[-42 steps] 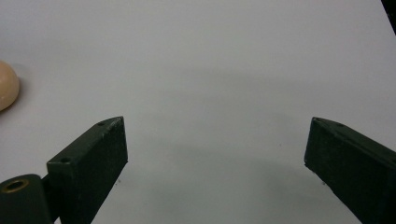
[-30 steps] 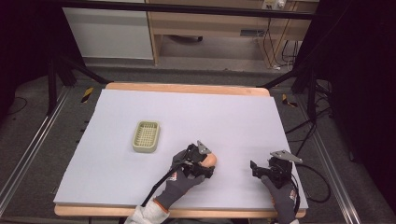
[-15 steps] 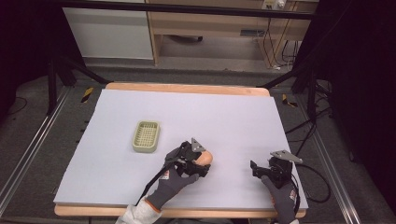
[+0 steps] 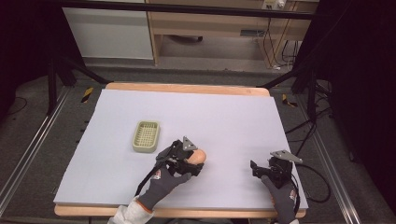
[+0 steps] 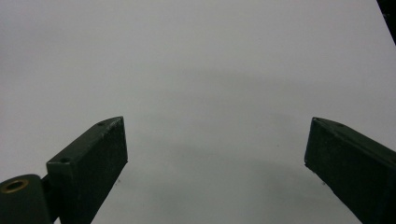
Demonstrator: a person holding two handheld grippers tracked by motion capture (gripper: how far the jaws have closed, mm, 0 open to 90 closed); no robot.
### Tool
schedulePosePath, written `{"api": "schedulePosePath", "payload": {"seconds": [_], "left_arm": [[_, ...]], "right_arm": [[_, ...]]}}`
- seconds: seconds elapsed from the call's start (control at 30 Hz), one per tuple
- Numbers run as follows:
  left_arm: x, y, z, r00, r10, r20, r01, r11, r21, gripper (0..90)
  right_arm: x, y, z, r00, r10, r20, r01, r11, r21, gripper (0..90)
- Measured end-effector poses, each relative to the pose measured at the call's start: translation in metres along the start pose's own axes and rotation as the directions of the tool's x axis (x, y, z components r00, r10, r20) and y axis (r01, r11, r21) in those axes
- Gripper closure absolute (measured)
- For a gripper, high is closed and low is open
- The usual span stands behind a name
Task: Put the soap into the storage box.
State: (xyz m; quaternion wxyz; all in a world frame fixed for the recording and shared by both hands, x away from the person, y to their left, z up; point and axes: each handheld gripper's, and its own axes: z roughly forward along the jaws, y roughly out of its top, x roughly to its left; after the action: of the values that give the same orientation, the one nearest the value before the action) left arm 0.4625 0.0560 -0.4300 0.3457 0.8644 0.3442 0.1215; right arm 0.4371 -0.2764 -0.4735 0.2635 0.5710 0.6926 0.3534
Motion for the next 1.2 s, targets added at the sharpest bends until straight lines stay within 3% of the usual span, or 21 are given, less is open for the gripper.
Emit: {"api": "schedulePosePath", "payload": {"seconds": [0.5,1.2], "left_arm": [[0.019,-0.014,-0.018,0.9994,-0.030,-0.016,0.030,0.9994,-0.014,31.9],[0.047,-0.025,-0.038,0.9944,-0.075,-0.074,0.073,0.9967,-0.035,32.0]], "right_arm": [[0.000,0.000,0.000,1.0000,0.001,0.003,-0.001,1.000,-0.007,6.1],[0.001,0.000,-0.001,1.0000,-0.005,0.005,0.005,1.000,-0.007,6.1]]}}
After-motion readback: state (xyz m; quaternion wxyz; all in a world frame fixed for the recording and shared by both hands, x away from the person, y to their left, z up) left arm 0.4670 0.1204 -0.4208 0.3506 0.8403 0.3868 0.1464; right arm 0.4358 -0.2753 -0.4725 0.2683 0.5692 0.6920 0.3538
